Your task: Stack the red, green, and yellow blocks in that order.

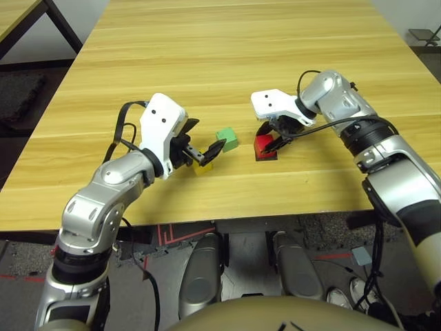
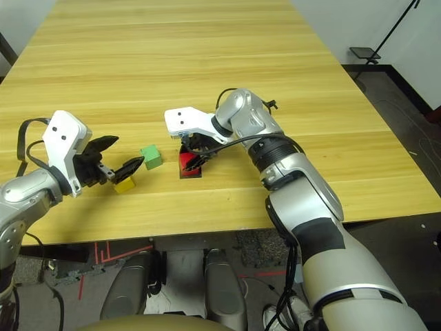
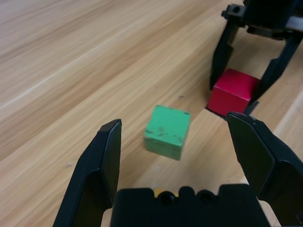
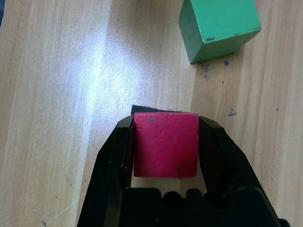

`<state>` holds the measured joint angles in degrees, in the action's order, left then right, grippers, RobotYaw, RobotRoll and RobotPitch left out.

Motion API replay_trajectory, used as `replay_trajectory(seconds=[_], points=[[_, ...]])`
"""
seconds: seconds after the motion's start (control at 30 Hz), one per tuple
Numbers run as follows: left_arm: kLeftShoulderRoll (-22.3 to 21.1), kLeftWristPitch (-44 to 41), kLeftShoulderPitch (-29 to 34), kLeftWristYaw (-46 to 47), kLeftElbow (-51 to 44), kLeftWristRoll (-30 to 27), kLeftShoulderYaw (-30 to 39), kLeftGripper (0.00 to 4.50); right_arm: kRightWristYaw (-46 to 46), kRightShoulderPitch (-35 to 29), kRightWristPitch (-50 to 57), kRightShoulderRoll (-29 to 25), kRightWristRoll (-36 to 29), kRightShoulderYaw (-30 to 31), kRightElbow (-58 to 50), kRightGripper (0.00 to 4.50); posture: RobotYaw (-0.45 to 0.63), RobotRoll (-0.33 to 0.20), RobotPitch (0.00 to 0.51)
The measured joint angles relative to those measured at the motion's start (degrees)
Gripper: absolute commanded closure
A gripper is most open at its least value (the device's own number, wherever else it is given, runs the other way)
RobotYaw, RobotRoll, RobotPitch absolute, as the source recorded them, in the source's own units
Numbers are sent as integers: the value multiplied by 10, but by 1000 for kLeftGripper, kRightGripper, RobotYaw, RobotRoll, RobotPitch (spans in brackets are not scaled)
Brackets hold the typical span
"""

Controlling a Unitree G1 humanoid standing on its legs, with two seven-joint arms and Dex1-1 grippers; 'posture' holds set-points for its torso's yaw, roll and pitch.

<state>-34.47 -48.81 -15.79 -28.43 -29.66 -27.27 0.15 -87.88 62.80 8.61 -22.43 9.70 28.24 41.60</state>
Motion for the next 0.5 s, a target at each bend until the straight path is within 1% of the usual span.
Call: replay_trajectory(seconds=[0.07, 0.1, 0.13, 0.2, 0.23, 0.27, 0.33, 0.4, 0.5], points=[[-8, 16, -27, -28, 36, 10, -22, 0, -8, -7, -9, -2, -20, -15, 10, 518, 500, -201, 90], [-10, 26, -48, -46, 63, 17, -38, 0, -9, -5, -17, -7, -31, -33, 20, 154, 490, -198, 88], [-11, 30, -57, -54, 73, 20, -44, 0, -8, -2, -20, -10, -37, -43, 25, 27, 479, -194, 87], [-12, 50, -84, -84, 110, 30, -65, 0, -6, 13, -24, -26, -54, -74, 42, 27, 461, -189, 79], [-13, 61, -98, -100, 130, 39, -77, 0, -9, 19, -24, -36, -68, -93, 47, 27, 426, -181, 72], [-13, 76, -117, -119, 157, 49, -93, 0, -20, 19, -24, -50, -92, -114, 49, 27, 426, -181, 72], [-14, 96, -148, -147, 204, 67, -114, 0, -35, 16, -23, -80, -127, -134, 47, 27, 382, -170, 65], [-11, 120, -177, -176, 254, 87, -133, 0, -40, -7, -12, -126, -161, -147, 23, 27, 350, -163, 62], [-6, 150, -194, -203, 308, 110, -147, 0, -41, -47, 29, -161, -197, -167, -31, 27, 317, -153, 57]])
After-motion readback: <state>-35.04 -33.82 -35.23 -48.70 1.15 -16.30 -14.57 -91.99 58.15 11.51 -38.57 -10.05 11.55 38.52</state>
